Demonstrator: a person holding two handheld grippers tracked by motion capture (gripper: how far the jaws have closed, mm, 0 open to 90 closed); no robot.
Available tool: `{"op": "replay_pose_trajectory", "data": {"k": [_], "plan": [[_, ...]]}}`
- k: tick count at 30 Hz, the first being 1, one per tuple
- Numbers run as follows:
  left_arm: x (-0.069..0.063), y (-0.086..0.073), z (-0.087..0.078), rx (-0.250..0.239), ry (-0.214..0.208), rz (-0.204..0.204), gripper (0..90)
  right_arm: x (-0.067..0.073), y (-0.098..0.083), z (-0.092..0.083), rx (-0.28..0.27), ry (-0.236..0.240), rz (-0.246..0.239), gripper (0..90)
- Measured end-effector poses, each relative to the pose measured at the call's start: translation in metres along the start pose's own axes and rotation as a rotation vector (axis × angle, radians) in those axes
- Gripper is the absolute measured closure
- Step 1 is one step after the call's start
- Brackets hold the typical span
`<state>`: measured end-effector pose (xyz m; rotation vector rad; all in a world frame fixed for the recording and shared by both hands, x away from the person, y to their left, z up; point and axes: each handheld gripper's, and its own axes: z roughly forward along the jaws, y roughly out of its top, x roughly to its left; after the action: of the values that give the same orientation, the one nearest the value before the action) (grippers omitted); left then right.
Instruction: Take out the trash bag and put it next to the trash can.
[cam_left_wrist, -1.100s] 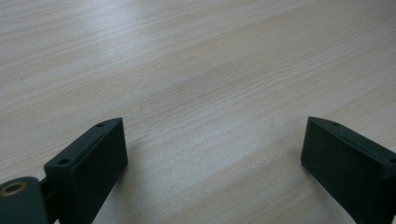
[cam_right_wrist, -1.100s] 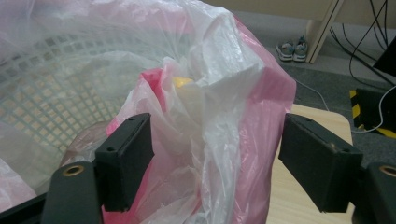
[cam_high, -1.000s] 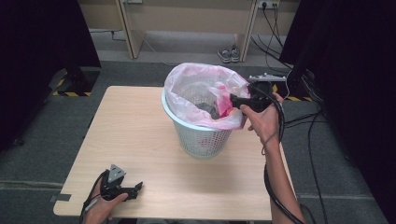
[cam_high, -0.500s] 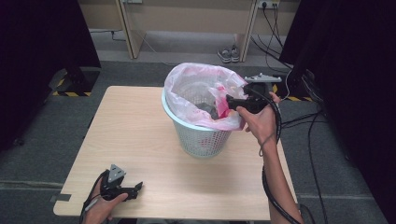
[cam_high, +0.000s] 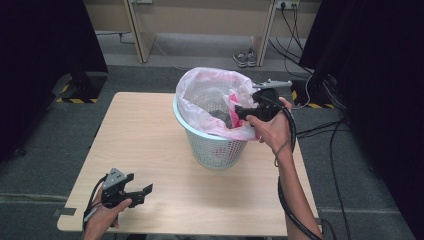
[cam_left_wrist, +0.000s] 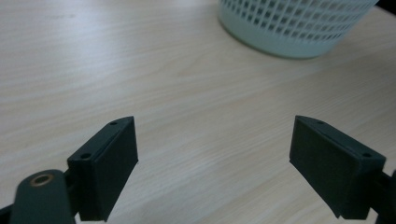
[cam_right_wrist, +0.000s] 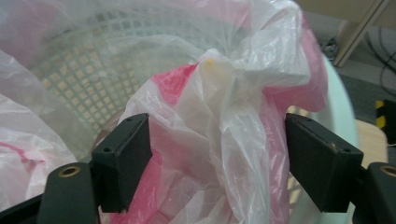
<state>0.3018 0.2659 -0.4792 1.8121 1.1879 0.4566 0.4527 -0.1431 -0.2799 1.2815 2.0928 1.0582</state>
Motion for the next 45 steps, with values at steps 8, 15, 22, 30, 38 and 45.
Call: {"op": "replay_pose_trajectory", "data": {"k": [8, 15, 22, 30, 38, 45], "plan": [[-0.011, 0.011, 0.004, 0.001, -0.007, 0.042, 14.7, 0.01, -0.001, 0.009, 0.077, 0.052, -0.026, 20.5], [-0.011, 0.01, 0.006, 0.009, -0.004, 0.049, 14.7, 0.014, 0.005, 0.003, 0.079, 0.044, -0.146, 79.0], [-0.012, 0.02, 0.003, -0.016, -0.003, 0.051, 14.7, 0.013, 0.018, -0.001, 0.023, 0.054, -0.148, 89.4], [-0.023, 0.043, 0.003, -0.054, -0.015, 0.08, 14.7, -0.012, 0.046, -0.033, -0.12, 0.021, -0.058, 89.9], [-0.045, 0.072, 0.004, -0.108, -0.047, 0.119, 14.7, -0.038, 0.047, -0.058, -0.199, -0.003, 0.016, 89.9], [-0.07, 0.109, -0.001, -0.175, -0.067, 0.18, 14.7, -0.056, 0.042, -0.067, -0.23, -0.03, 0.06, 89.9]]}}
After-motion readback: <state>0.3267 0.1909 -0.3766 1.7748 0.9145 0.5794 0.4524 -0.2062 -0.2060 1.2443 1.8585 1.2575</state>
